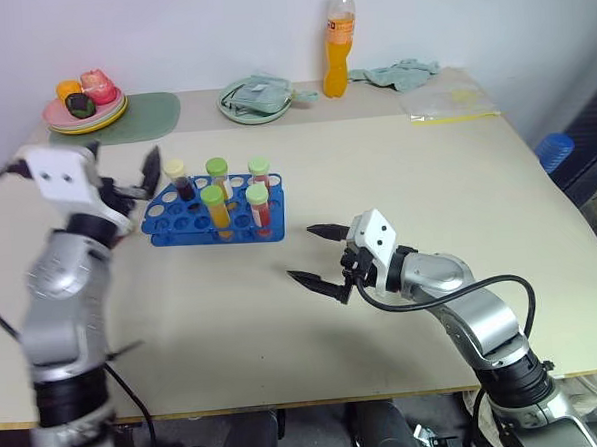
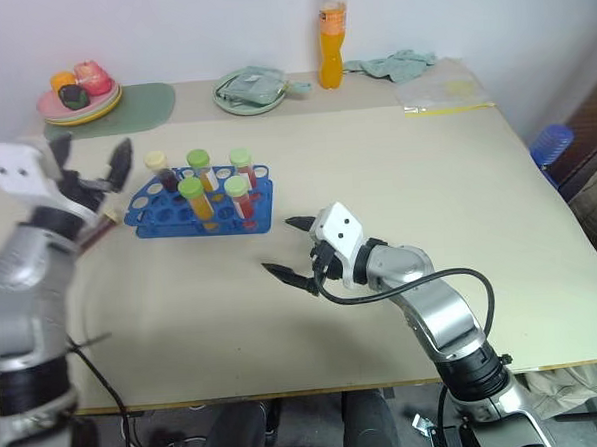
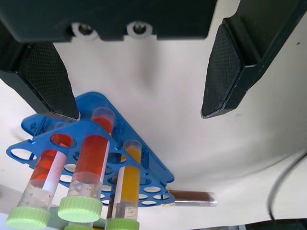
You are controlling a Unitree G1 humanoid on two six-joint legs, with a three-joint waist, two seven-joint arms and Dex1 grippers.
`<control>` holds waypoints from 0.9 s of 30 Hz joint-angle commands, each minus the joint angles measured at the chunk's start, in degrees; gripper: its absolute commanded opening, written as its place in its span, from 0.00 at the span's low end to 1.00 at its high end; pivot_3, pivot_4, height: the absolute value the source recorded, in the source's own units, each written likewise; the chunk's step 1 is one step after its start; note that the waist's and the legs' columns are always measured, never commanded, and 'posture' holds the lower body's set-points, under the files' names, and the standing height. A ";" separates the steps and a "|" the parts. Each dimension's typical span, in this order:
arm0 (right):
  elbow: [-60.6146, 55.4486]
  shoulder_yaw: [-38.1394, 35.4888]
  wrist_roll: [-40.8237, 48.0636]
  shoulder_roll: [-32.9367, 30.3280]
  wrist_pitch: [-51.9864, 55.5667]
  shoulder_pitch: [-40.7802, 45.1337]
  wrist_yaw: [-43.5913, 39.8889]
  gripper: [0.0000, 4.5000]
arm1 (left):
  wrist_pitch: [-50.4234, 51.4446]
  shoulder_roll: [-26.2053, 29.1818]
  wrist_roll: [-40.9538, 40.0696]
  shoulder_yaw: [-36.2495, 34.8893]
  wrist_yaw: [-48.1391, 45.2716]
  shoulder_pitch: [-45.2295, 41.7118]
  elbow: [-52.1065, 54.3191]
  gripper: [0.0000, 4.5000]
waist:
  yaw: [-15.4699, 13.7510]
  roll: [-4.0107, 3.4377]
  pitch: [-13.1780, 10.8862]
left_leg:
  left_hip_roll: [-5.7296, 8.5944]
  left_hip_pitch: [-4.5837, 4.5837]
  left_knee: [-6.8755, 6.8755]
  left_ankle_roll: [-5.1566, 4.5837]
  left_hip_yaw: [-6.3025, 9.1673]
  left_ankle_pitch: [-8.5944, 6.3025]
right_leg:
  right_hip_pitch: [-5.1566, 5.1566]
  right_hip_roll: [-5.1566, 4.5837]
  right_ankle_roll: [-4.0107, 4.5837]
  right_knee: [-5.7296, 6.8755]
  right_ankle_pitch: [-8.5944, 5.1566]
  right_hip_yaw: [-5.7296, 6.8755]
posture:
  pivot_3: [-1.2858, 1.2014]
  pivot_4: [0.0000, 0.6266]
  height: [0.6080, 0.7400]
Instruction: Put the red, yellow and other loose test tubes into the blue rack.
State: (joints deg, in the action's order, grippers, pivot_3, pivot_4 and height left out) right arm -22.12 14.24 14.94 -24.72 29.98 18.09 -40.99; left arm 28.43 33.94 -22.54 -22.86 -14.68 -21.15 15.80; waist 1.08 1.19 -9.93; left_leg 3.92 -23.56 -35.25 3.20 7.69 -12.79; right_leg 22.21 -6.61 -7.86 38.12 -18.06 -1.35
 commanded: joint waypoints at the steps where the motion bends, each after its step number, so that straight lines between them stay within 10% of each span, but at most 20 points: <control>1: -0.67 -0.73 -0.21 -2.71 -0.97 1.39 -2.37 1.00 | 11.97 12.46 2.71 2.14 -4.68 -2.74 -6.46 1.00 | 0.11 0.01 -0.02 | 0.01 0.01 0.01 -0.01 -0.01 0.00 | -0.01 0.00 -0.01 -0.01 -0.01 0.00 | 0.52 0.24 1.00; 4: -2.08 -1.06 1.17 -5.50 -0.64 1.94 -5.40 1.00 | 18.45 24.57 8.98 13.57 -11.52 -6.01 -17.60 1.00 | 0.25 -0.06 -0.04 | 0.01 0.07 0.09 -0.01 -0.12 -0.01 | -0.02 0.03 -0.02 0.02 -0.03 -0.02 | 0.52 0.24 1.00; 9: -4.73 -1.92 2.77 -7.33 -1.46 2.40 -8.04 1.00 | 20.18 27.43 12.93 24.69 -23.85 -17.84 -37.60 1.00 | 0.01 0.01 -0.11 | -0.01 0.06 0.07 -0.01 -0.14 0.00 | -0.06 0.05 -0.02 0.00 -0.04 0.07 | 0.52 0.24 1.00; 21: -7.96 -0.90 1.65 -7.24 -1.20 0.53 -5.84 1.00 | 2.63 19.50 29.48 41.07 -43.56 -41.24 -80.39 1.00 | 0.14 0.13 -0.11 | 0.00 -0.05 0.02 0.00 -0.16 0.00 | 0.03 0.05 -0.03 0.04 -0.04 0.09 | 0.52 0.24 1.00; 27: -8.39 -0.93 1.91 -7.13 -1.18 -0.24 -4.92 1.00 | -3.10 18.26 34.86 42.77 -46.22 -43.49 -87.00 0.49 | 0.84 0.18 -0.11 | -0.01 -0.06 0.02 0.00 -0.14 0.01 | 0.05 0.05 -0.04 0.07 -0.04 0.10 | 0.52 0.24 1.00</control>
State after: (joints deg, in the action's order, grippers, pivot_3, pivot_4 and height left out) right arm -27.61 13.78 16.48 -32.16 29.46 18.10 -46.29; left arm 26.62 51.04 10.58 19.73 -60.75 -63.19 -70.23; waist 1.93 1.37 -10.05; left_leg 3.92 -23.62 -35.23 3.20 7.55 -12.78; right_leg 22.24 -6.55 -7.90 38.18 -18.10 -1.25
